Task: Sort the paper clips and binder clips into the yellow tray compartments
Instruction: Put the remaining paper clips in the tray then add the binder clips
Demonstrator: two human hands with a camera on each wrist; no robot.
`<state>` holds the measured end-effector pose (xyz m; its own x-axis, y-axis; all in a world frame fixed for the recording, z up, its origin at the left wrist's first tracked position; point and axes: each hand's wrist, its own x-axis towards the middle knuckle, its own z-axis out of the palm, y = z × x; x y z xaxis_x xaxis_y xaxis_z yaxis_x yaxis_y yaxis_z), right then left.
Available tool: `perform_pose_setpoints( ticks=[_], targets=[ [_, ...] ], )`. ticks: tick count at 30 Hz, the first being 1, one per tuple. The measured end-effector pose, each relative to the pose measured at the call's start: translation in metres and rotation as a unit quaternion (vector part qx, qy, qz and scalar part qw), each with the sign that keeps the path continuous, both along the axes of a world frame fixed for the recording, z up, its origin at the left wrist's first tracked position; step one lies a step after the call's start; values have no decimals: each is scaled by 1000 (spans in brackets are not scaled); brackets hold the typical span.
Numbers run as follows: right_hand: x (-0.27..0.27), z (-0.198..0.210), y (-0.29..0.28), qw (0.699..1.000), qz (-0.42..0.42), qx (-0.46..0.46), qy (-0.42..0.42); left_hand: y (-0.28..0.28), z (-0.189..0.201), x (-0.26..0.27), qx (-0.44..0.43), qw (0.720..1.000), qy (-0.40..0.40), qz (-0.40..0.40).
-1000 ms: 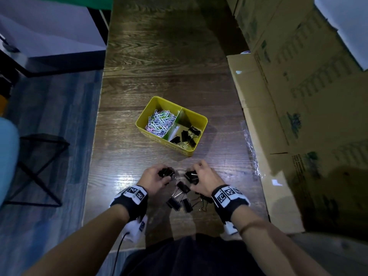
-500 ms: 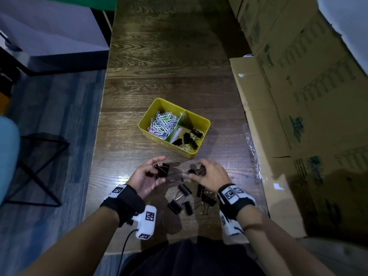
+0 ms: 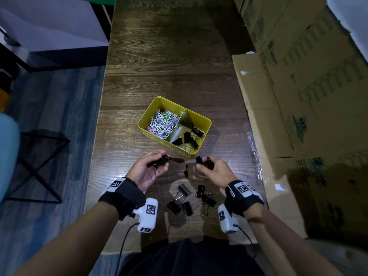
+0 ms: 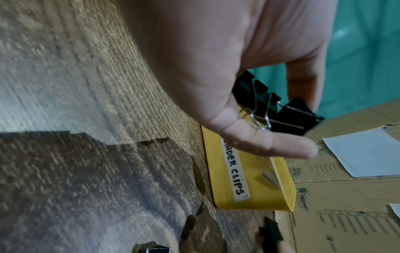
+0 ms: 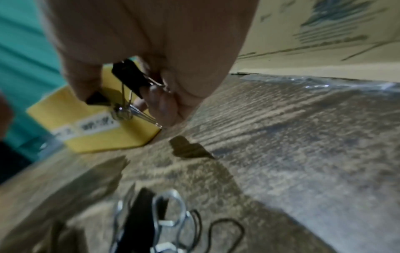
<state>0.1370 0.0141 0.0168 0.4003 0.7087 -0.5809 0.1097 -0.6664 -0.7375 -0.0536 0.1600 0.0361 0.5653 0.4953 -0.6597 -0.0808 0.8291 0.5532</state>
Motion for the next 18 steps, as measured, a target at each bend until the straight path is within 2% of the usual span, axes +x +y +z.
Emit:
perform_pose_setpoints(
  ticks=[3, 7, 9, 14, 16, 18],
  targets=[
    [13, 8, -7, 981, -144, 59, 117, 3, 6, 2, -8, 1000, -20, -2],
    [27, 18, -5, 916, -271, 161, 249, 18, 23, 19, 10, 998, -66, -15],
    [32, 30, 2, 893, -277, 200, 294, 26, 35, 34, 45, 997, -65, -23],
    [28, 57, 17, 867, -247, 239, 361, 27, 56, 61, 139, 984, -33, -111],
    [24, 62, 21, 870, -228, 234, 370, 19, 56, 66, 154, 979, -16, -131],
    [20, 62, 22, 886, -200, 216, 357, 8, 55, 70, 191, 969, 13, -155]
  ],
)
